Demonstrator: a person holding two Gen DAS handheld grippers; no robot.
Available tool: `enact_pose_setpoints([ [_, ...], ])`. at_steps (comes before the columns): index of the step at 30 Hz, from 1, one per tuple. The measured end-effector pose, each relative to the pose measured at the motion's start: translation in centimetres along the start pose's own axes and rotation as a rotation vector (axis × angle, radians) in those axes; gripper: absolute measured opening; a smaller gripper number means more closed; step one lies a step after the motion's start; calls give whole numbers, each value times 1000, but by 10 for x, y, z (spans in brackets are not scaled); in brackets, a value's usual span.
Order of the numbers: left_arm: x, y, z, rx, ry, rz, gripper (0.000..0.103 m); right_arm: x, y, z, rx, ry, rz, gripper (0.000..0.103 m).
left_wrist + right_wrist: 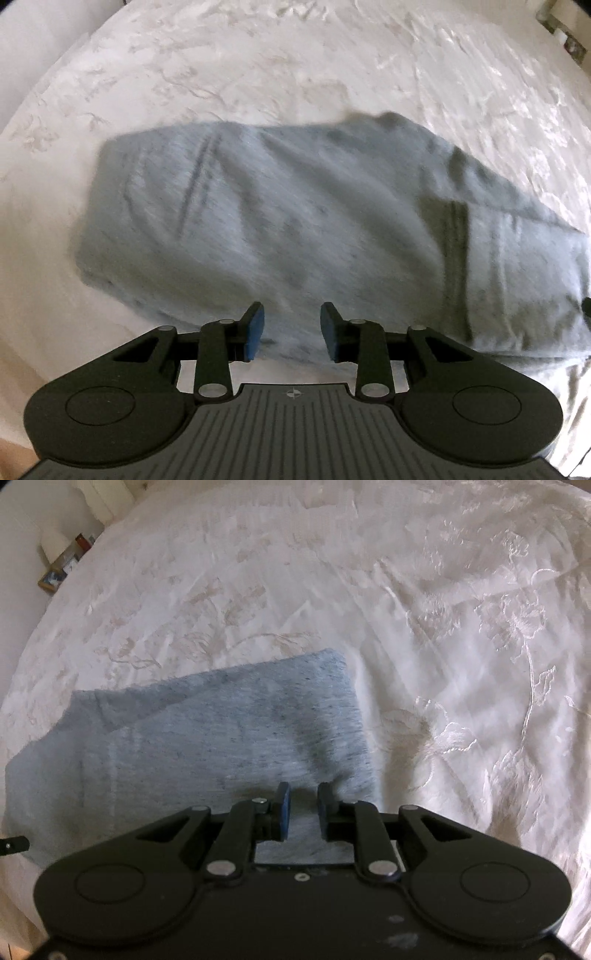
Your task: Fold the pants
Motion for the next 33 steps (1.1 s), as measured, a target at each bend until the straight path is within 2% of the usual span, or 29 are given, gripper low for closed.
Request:
enact_pose_setpoints([
  [3,-5,17,-12,0,-3,17,40,10,20,0,-2,-25,-2,19],
  [8,-22,47,-25,9,11,24,40,19,79,-4,38,-57,-58,19],
  [13,-43,71,-10,-34,94,32,40,14,156,-13,129,-66,-144,16],
  [17,-59,77,4,-68,157,89,43,-6,216,-23,194,-56,-176,16],
  [20,-63,80,7,-68,169,117,44,-24,249,-32,216,-48,-186,16],
  [26,-69,87,8,-78,177,166,46,-72,287,-63,254,-17,-172,16],
  [31,-73,93,13,-117,167,180,47,-124,292,-94,256,29,-104,15],
  [33,-75,91,18,-149,159,175,47,-142,291,-104,249,50,-79,11],
])
Point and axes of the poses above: each gripper's, at about its wrist camera, not at the fingertips, and x roughly against the way its jaws point, y to its left, z to its underside, the point moved 7 cm from there along -x, roughly the way its jaws point, and after that the axes turned 6 degrees about x, right-handed, at the moved point
